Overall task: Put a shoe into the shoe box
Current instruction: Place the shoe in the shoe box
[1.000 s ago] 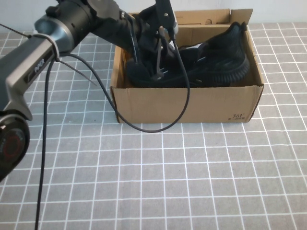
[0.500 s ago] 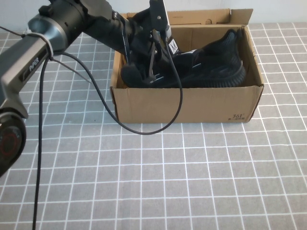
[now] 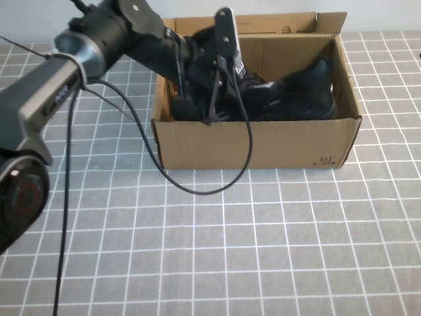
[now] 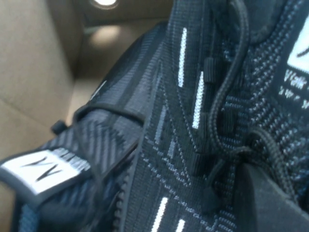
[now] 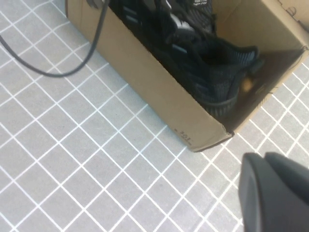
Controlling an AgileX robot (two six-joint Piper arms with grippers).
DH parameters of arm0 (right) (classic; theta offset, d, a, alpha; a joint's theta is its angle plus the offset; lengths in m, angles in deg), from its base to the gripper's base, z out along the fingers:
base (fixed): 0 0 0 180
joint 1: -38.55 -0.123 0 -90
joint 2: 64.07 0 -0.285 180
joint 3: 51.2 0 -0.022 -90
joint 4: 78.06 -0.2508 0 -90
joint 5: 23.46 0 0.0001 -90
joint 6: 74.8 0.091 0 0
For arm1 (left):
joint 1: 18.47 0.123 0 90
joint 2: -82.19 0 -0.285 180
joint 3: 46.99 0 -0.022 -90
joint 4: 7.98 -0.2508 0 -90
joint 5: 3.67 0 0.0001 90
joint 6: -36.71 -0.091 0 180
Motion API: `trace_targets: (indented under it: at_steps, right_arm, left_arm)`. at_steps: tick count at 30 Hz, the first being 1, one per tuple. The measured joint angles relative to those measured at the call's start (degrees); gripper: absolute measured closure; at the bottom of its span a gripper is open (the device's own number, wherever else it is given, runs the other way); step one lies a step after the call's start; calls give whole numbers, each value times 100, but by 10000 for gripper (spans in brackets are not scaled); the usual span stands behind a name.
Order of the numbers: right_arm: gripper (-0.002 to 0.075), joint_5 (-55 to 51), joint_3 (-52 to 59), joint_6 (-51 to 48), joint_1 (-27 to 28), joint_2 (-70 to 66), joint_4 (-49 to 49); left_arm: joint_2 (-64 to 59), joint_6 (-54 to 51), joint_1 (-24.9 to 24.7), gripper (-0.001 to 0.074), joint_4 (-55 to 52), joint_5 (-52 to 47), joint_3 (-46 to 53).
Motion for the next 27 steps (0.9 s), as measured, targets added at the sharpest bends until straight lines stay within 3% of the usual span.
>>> trace_targets:
  at_steps: [27]
  right_arm:
    - [742,27,0,0,0,-411,-132]
  left_arm:
    - [-156,19,-91,712,-247,-587,-131]
